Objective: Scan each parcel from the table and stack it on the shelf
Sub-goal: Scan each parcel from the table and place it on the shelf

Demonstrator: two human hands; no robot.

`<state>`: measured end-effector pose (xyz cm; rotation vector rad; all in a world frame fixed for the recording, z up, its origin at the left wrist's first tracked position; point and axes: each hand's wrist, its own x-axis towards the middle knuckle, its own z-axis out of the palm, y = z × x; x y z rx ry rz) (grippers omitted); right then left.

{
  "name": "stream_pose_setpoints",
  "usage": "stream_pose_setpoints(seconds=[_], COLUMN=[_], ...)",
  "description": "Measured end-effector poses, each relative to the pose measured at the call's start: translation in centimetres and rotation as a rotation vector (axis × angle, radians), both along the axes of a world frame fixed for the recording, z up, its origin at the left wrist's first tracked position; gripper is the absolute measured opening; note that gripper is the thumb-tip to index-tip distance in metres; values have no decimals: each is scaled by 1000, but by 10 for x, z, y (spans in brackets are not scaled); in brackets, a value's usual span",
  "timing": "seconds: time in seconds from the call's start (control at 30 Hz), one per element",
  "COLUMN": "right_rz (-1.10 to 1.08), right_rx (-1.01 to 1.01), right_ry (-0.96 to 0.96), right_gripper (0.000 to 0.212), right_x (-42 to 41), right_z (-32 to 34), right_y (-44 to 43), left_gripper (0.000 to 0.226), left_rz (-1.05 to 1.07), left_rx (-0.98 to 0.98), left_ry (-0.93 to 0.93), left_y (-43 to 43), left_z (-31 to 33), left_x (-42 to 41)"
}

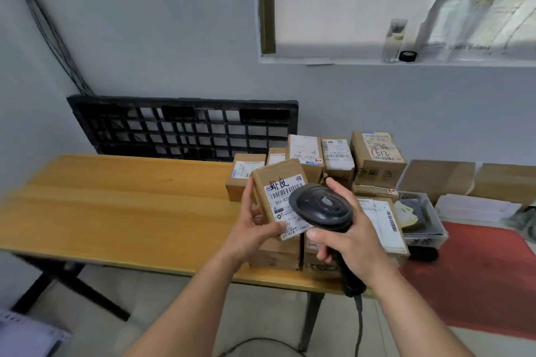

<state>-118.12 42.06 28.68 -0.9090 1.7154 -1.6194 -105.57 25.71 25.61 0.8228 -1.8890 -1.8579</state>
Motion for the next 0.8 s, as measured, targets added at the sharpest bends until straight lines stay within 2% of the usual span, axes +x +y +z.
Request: stream_pose_setpoints(seconds=[0.17,0.4,0.8], right_rz=[54,176,234], right_rx=[-29,-137,-86], right_ry=[52,-13,-27], right_gripper=[87,90,95], right_x=[31,68,90], right_z=[14,41,48], right_y=[-26,-43,-43], left_gripper=[113,108,109], left_rz=[132,212,271], left_rx=[-51,-97,-146], left_ry=[11,-4,-16], left_y=[-25,-48,-63], left_z=[11,23,25], left_x=[38,86,111])
